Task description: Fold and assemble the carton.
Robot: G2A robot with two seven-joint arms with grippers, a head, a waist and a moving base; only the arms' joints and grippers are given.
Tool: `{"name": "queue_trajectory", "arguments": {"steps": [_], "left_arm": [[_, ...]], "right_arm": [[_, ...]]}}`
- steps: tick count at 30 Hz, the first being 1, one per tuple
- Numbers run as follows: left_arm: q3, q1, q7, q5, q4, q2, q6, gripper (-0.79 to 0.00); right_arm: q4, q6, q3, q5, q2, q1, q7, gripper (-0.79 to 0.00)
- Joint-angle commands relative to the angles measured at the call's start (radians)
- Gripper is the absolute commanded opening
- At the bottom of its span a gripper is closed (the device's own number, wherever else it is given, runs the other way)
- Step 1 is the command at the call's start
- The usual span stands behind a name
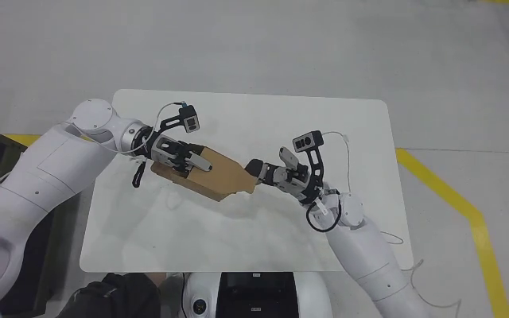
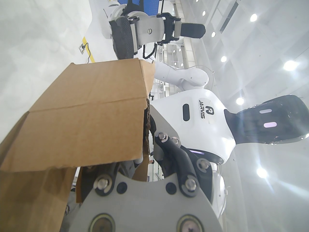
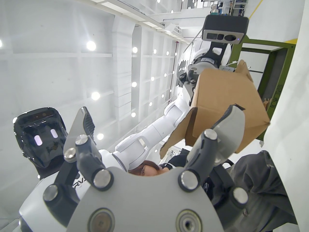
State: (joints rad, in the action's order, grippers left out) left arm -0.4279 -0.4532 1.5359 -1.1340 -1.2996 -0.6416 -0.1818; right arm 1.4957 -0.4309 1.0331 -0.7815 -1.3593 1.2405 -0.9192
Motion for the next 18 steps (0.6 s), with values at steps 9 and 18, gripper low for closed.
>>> {"name": "queue_trajectory", "arguments": {"steps": [9,18], "left_arm": [[0.0,0.0,0.0,0.0,0.0,0.0,0.0,-0.785],[0.0,0.0,0.0,0.0,0.0,0.0,0.0,-0.785]], "right_arm": [[0.031,0.11,0.01,-0.042,0.005,0.022,-0.013,0.0],[0.043,0.111,-0.01,-0.048,0.001,0.032,-0.01,0.0]]}}
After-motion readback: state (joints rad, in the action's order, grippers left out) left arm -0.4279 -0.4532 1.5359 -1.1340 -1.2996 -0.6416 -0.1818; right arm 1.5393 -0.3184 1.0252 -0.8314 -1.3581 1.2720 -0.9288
